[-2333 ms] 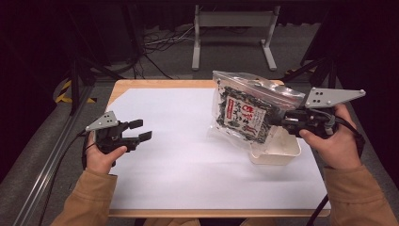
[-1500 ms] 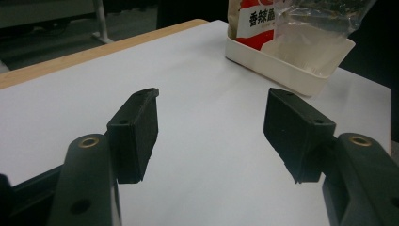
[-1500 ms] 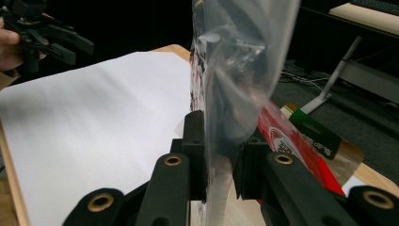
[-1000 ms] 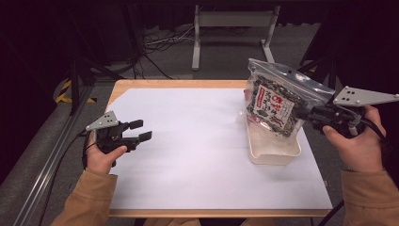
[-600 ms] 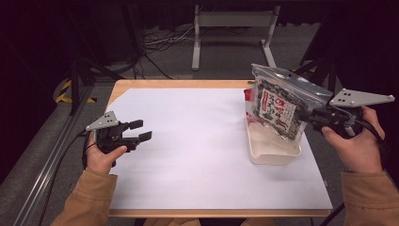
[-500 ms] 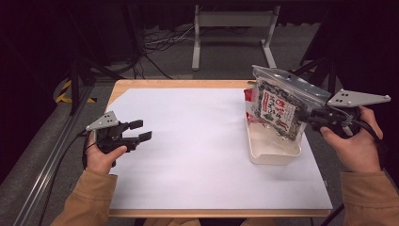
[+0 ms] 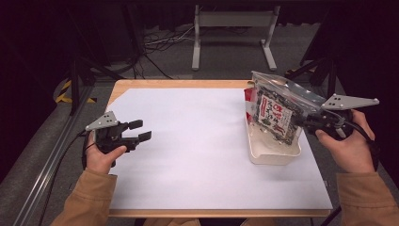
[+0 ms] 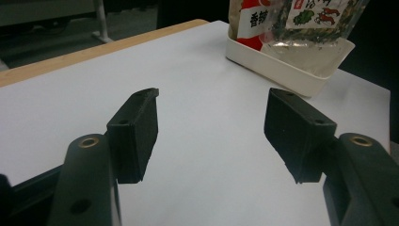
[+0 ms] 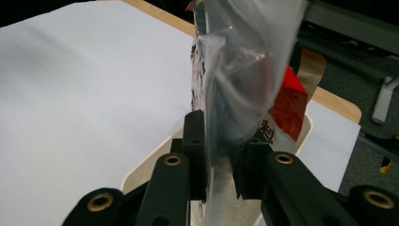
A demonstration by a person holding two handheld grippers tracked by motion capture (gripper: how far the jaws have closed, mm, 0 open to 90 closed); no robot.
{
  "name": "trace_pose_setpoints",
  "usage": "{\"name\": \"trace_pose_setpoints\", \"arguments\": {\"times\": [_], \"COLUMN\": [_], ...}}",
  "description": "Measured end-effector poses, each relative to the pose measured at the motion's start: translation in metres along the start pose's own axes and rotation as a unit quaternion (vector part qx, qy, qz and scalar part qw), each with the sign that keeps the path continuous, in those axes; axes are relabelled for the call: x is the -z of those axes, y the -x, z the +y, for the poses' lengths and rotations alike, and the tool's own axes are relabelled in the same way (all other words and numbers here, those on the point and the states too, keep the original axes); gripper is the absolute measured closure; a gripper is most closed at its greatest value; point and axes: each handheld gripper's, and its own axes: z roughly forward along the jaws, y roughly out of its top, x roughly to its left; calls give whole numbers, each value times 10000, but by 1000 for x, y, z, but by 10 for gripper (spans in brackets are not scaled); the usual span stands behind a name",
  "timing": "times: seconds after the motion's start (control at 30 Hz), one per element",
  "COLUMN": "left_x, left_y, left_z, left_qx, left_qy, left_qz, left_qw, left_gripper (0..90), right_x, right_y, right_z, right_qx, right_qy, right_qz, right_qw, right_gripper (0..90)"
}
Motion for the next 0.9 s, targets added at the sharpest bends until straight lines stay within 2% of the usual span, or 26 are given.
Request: {"name": "trace_pose_setpoints", "arguments": {"times": [0.17,0.5,0.67,0.8,0.9], "left_x": [0,-2,-2,-2,-2], "left_y": [0,0,1,1,1], "left_z": [0,0,0,0,0], "left_qx": [-8,-22,-11,-12,-10], "left_qy": [6,-24,-32,-38,-22], "left_qz": [18,0,-15,-13,-20], "left_qw": [10000,10000,10000,10000,10000], "left_gripper": [361,359,359,358,358], "right_x": [-9,-16,-20,-28,-30], "right_y": [0,5,6,4,5], "right_z": [-7,-21,-22,-24,-26], "right_qx": [-83,-292,-313,-310,-315], "right_qy": [-118,-75,-98,-280,-266], "right_qz": [59,120,131,145,171], "right_qw": [9999,9995,9994,9990,9990], "right_gripper": [771,771,771,770,771]}}
